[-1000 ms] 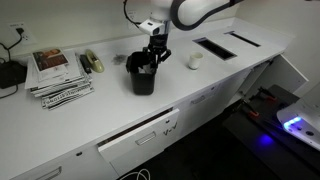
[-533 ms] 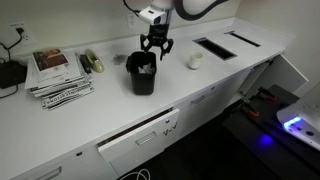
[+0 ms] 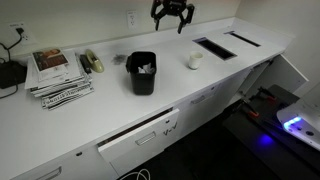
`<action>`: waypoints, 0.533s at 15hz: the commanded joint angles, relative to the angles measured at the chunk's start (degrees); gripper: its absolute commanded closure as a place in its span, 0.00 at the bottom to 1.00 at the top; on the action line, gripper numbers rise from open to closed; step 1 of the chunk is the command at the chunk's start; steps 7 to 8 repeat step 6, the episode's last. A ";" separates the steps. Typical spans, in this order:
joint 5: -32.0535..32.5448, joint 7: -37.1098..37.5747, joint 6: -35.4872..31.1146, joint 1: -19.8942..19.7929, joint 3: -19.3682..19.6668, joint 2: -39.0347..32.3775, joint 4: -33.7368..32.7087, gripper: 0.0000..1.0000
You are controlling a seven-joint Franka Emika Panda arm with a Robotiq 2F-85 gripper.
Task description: Move the waste basket to the left side of the desk
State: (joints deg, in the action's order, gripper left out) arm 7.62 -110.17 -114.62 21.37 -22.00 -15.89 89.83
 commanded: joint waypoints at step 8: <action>-13.67 -11.72 -1.94 -4.30 1.13 14.98 12.62 0.00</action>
